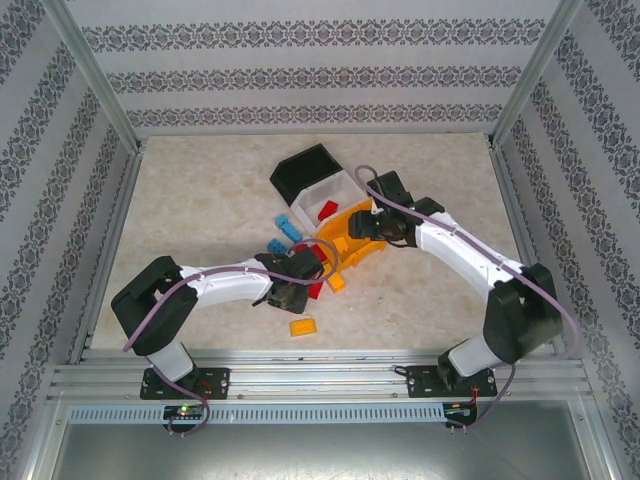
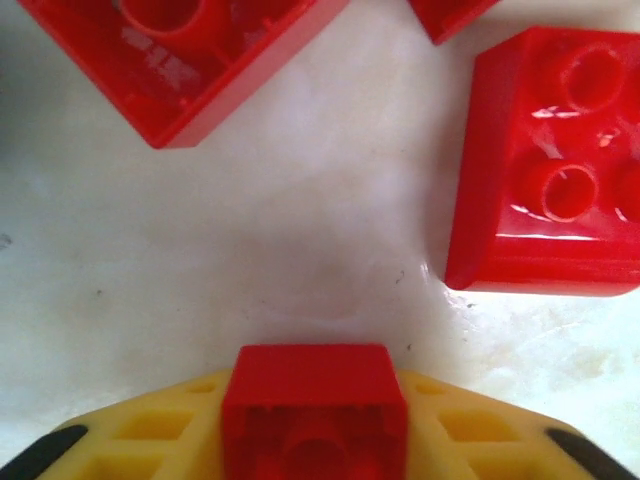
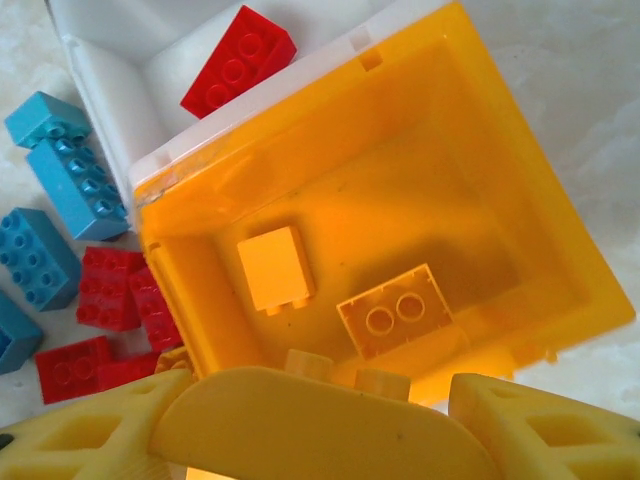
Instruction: Sort the legos into containers by color
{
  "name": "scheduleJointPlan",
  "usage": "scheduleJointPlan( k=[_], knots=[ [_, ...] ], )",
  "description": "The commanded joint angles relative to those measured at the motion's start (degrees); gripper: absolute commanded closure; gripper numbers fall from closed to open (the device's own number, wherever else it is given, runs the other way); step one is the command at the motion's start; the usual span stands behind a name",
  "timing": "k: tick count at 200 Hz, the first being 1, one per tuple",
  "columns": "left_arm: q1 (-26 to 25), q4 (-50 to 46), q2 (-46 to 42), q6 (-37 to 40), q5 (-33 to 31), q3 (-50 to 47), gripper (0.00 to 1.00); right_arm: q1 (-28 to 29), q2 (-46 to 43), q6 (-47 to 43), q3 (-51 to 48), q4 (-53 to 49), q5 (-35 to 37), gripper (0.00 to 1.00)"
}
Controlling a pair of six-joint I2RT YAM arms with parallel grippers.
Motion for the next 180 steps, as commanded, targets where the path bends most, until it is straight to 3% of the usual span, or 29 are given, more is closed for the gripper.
scheduleJointPlan(
  k=[1, 54, 88, 130, 180],
  knots=[
    [-0.28, 4.02, 2.35, -0.15, 2.04, 0.44, 0.68, -0.97, 3.45, -2.36, 3.11, 0.49, -1.65, 0.38],
    [0.5, 1.28, -2.68, 0.8, 1.0, 0.1, 0.75, -1.25, 10.49, -2.58, 5.52, 1.48, -3.46, 0.35],
    [1.95, -2.7, -8.5, 2.66, -0.32, 2.46, 0.75, -1.33, 11.1, -2.45, 5.63, 1.66, -3.56, 0.26],
    [6.74, -7.91, -7.64, 10.17, -1.05, 14.39, 0.75, -1.26, 4.17, -2.02, 4.55, 0.79, -2.65, 0.19],
    [14.33, -12.16, 7.69, 19.53, 1.34, 38.7, 0.75, 0.26, -13.59, 1.55, -8.33, 1.55, -2.81, 0.19]
  ],
)
